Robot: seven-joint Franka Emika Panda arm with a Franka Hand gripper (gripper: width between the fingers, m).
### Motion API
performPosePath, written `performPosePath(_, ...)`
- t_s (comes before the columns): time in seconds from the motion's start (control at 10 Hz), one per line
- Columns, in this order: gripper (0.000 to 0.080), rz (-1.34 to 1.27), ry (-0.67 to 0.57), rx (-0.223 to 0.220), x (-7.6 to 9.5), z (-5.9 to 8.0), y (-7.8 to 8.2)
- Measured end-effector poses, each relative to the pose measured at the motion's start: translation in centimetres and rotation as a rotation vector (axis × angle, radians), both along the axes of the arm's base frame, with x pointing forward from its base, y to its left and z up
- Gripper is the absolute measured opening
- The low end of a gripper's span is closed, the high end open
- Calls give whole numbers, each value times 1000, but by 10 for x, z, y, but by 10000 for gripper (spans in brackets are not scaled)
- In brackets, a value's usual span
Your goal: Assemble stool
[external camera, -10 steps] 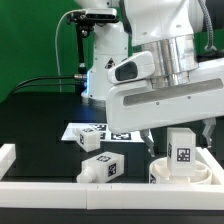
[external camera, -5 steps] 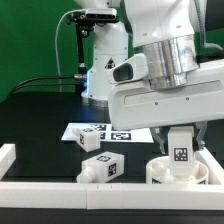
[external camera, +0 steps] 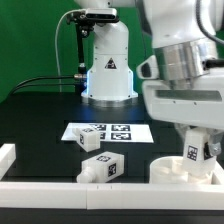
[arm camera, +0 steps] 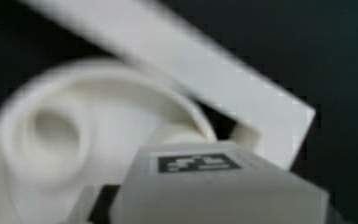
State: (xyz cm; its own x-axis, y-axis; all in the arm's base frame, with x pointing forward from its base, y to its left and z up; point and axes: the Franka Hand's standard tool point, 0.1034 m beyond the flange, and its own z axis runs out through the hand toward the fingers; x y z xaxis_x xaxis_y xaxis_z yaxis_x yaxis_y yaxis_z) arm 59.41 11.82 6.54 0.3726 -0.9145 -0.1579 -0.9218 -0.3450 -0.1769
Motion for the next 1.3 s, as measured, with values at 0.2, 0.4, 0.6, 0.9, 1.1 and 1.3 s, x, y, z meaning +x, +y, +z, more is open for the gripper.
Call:
performPosePath(0.2,330,-81,15,23,0,0,1)
performPosePath(0.4,330,-256,56,66,-1,-1,4)
performPosePath(0.6,330,-553,124,135,-2,-3,8)
performPosePath(0.9,330,-559,121,136,-3,-3,9)
performPosePath(1.1,562,-259,54,115,6,18,1)
performPosePath(1.3,644,91,-7,90,12,41,5)
